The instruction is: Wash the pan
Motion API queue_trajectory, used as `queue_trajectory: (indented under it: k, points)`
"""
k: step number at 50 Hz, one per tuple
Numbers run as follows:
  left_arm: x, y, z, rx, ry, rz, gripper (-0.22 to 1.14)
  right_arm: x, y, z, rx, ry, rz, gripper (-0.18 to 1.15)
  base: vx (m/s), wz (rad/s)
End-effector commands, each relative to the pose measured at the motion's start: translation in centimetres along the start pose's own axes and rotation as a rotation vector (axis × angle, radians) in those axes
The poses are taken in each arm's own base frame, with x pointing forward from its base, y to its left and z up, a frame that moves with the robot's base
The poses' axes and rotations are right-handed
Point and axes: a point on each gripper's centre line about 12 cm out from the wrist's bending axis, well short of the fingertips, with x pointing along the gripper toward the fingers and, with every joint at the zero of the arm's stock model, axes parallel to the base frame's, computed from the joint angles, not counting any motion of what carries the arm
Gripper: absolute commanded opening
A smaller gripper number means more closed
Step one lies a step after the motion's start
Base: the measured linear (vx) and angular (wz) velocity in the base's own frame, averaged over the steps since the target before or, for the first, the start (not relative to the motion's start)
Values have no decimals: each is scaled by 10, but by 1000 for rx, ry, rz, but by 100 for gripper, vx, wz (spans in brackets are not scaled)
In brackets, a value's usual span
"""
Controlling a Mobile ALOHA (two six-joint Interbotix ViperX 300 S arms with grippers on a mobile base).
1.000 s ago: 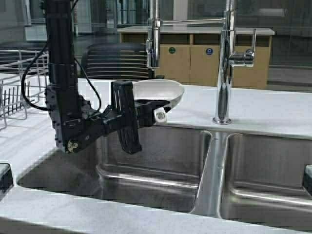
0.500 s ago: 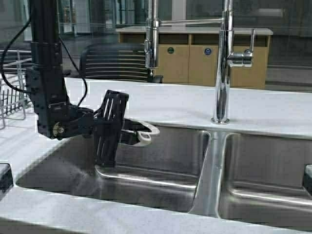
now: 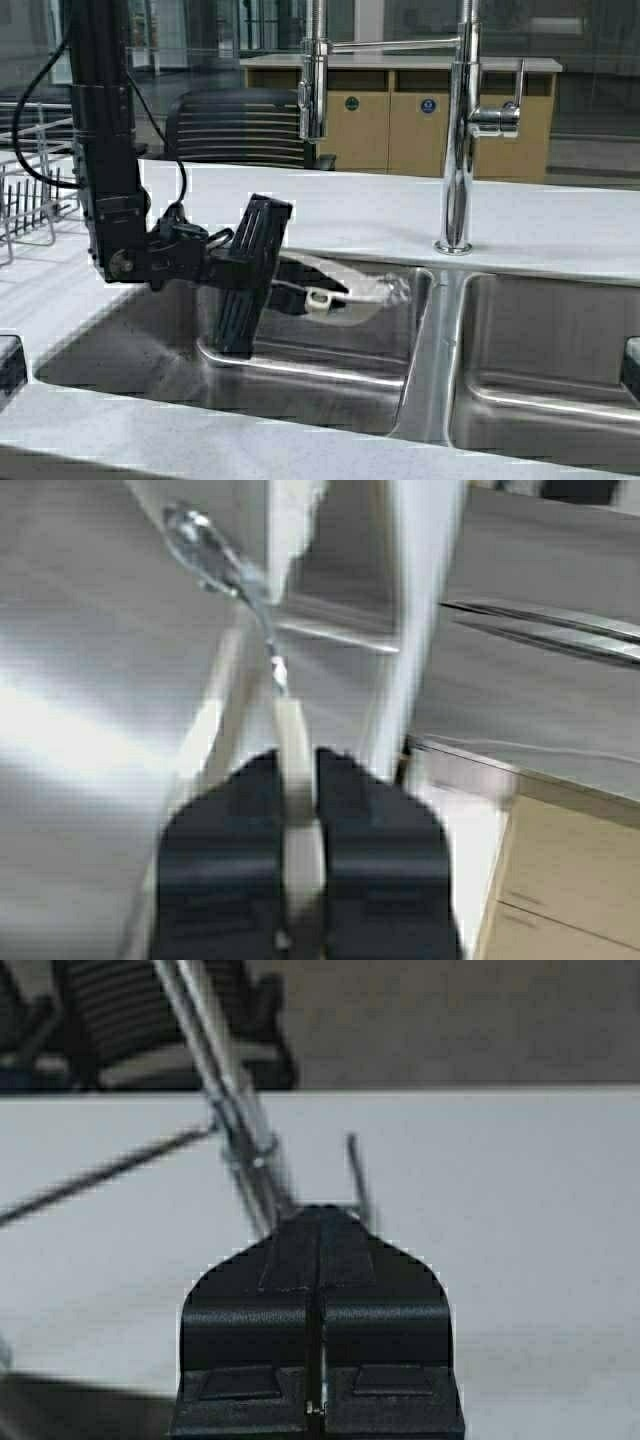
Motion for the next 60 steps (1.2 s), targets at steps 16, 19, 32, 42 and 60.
queue_trajectory:
  k: [16, 19, 32, 42, 60]
  points:
    - [-11, -46, 54, 672, -28, 796, 3, -20, -2, -13, -25, -15, 9, 5, 0, 0]
    - [-19, -65, 64, 835, -48, 933, 3, -18, -2, -15, -22, -9, 7, 5, 0, 0]
    - [-45, -134, 68, 1338, 22, 1161, 3, -16, -3, -17, -21, -6, 7, 5, 0, 0]
    - [-61, -155, 60, 1360, 42, 1122, 3, -16, -3, -17, -22, -8, 7, 5, 0, 0]
    - [-48, -116, 55, 1347, 153, 1133, 3, -14, -3, -19, -25, 6, 4, 5, 0, 0]
